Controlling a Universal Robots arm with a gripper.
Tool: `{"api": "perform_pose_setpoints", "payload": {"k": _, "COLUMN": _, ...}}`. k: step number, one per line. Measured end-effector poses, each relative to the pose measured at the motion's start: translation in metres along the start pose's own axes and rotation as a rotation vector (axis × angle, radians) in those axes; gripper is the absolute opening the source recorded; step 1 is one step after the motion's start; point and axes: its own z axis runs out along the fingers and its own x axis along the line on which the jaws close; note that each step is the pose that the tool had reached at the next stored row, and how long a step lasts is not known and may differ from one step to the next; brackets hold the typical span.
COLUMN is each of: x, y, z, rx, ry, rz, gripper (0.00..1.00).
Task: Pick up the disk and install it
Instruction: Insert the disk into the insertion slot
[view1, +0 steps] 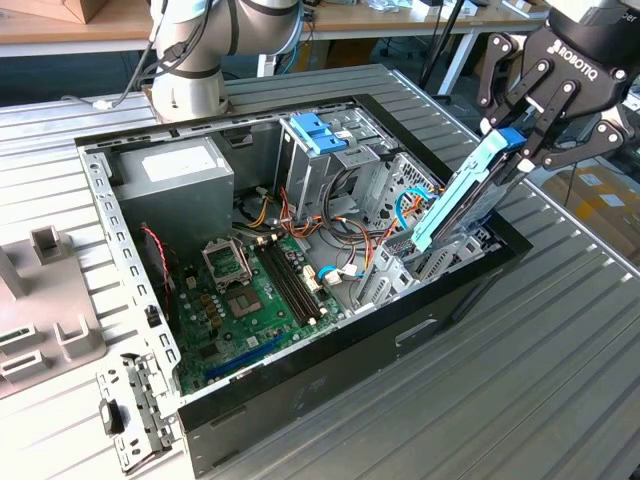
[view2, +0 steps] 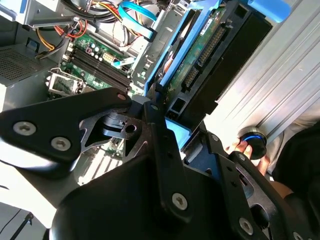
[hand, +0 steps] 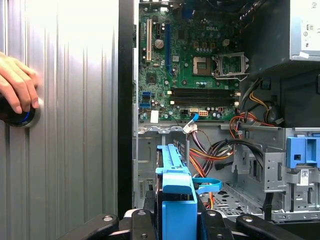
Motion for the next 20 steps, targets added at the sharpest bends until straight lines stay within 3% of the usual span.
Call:
{"api": "perform_pose_setpoints", "payload": {"k": 14, "x": 0.0006, "y": 0.0000, "z": 0.0071, "rx": 0.0000, "ry": 0.0001, "rz": 0.000, "gripper": 0.37}}
{"api": "perform_pose_setpoints", "payload": {"k": 18, "x": -0.0036, "y": 0.0077, "z": 0.0084, "rx": 0.0000, "ry": 0.0002, "rz": 0.000, "gripper": 0.37}}
{"api": "perform_pose_setpoints", "payload": {"k": 20, "x": -0.0058, "y": 0.0086, "z": 0.0090, "rx": 0.0000, "ry": 0.0001, "rz": 0.000, "gripper": 0.37}}
